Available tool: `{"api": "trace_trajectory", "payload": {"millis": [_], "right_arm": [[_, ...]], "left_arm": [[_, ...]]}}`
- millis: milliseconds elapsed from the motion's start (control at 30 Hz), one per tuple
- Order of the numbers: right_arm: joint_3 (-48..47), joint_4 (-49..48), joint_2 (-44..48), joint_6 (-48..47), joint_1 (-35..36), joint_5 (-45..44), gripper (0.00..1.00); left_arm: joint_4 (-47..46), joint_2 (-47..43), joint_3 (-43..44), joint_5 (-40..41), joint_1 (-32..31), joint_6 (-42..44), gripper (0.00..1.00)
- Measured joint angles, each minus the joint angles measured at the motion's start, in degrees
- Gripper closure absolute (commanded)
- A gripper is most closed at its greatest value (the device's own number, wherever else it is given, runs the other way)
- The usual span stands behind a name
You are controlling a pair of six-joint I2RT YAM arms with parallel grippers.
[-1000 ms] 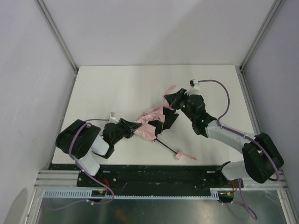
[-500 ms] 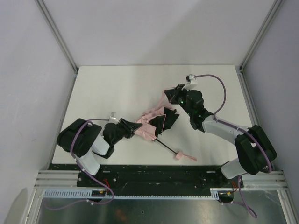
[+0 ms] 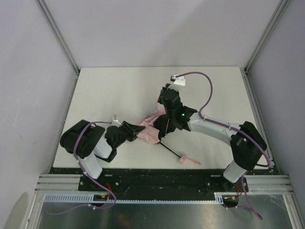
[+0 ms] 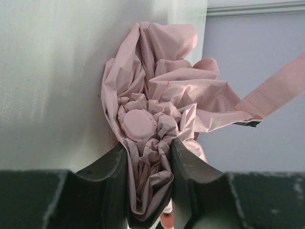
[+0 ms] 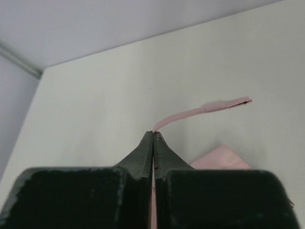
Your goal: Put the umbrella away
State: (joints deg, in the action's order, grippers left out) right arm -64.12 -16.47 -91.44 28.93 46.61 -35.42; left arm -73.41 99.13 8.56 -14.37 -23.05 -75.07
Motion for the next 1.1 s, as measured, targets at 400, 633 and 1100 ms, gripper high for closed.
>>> {"api": "trace_trajectory", "payload": {"millis": [400, 633, 1100], "right_arm": [[-6.0, 9.2, -6.5, -5.6, -3.4, 2.1, 1.0], [0.4, -11.9, -8.2, 0.7, -17.6, 46.3, 1.0], [10.2, -32.2, -19.1, 9.4, -29.3, 68.8, 1.0]], "left_arm": [[-1.3, 0.7, -0.1, -0.7, 0.2, 0.0, 1.0], [-2.0, 1.0, -0.3, -0.9, 0.3, -0.1, 1.0], [-2.4, 1.5, -0.3, -1.0, 0.4, -0.6, 1.0]]}}
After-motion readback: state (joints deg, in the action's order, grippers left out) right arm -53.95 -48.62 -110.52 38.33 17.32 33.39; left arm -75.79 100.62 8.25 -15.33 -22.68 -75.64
